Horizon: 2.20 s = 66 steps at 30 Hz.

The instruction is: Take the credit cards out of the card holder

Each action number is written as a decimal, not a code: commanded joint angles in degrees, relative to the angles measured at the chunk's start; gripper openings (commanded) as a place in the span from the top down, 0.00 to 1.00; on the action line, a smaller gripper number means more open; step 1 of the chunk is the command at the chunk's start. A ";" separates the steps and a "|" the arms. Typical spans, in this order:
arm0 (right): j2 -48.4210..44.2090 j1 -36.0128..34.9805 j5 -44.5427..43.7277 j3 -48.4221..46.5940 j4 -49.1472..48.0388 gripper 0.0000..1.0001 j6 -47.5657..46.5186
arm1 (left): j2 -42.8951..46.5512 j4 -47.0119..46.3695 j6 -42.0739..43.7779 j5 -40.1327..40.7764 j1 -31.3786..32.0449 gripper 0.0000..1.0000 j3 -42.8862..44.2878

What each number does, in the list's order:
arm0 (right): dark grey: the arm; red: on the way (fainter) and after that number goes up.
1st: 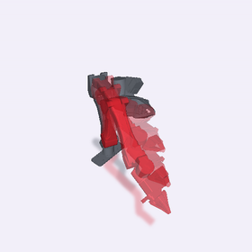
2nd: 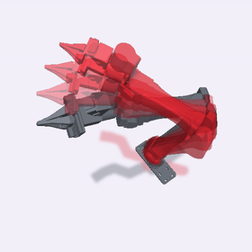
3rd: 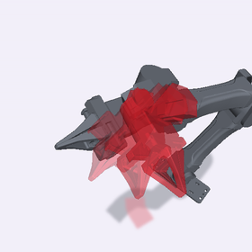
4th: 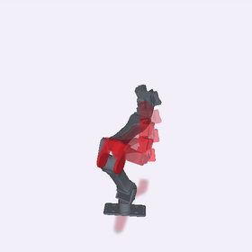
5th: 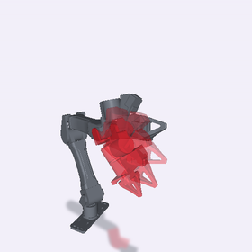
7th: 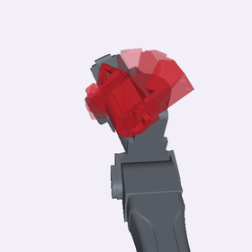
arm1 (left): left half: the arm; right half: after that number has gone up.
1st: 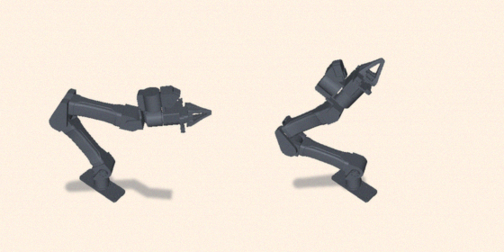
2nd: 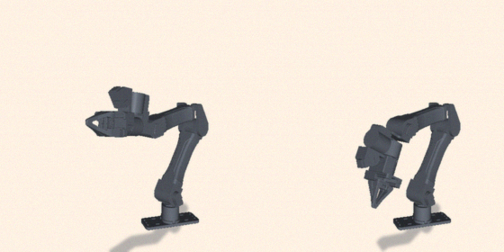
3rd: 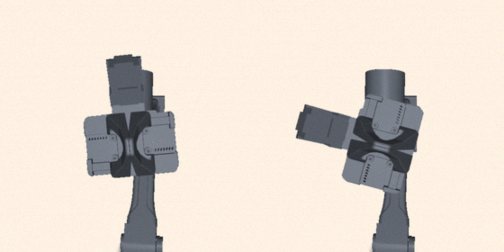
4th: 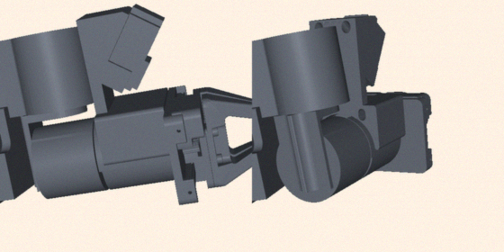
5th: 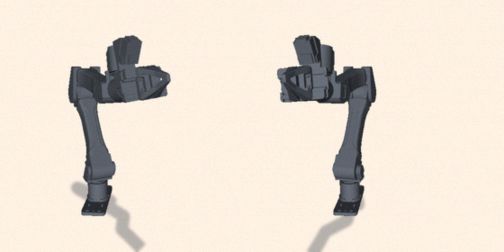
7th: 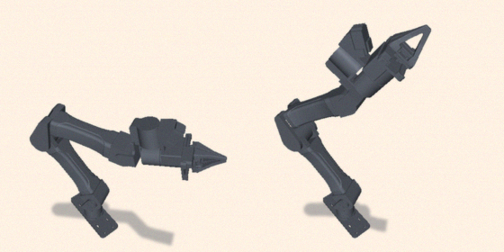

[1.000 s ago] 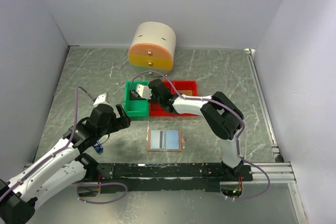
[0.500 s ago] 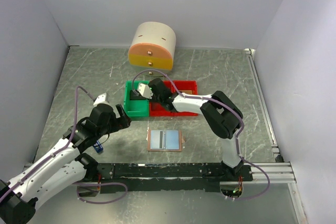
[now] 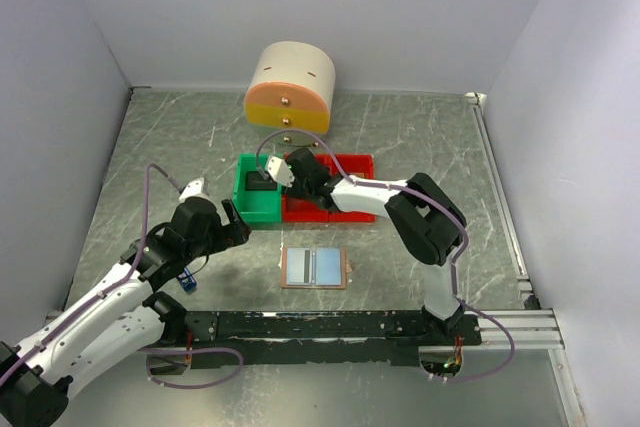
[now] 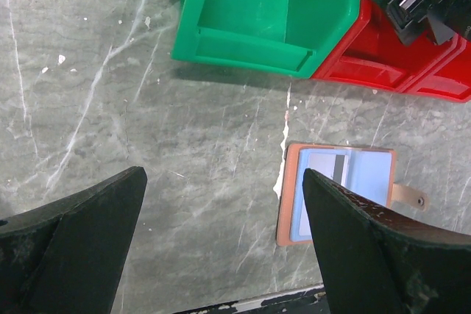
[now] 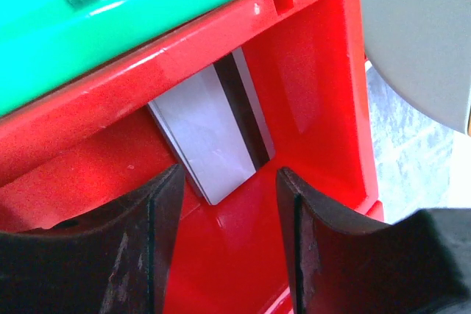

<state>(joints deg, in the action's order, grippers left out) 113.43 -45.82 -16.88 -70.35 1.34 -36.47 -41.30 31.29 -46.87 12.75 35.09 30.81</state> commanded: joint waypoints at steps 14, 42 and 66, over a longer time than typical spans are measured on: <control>-26.63 0.05 8.94 6.02 -2.42 0.46 30.70 | 0.36 -4.59 0.26 -7.78 -0.91 0.00 0.21; -45.81 -5.18 29.81 45.00 -18.06 0.58 90.01 | -6.03 -10.40 -0.46 -18.89 -0.90 0.05 -4.12; -32.59 -7.52 19.48 52.24 -24.46 0.66 95.84 | -13.44 -28.99 -0.52 -30.77 3.88 0.35 -9.38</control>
<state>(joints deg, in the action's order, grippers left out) 79.55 -54.13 4.08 -20.45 -21.02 58.11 -52.77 6.81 -47.79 -17.32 36.34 20.34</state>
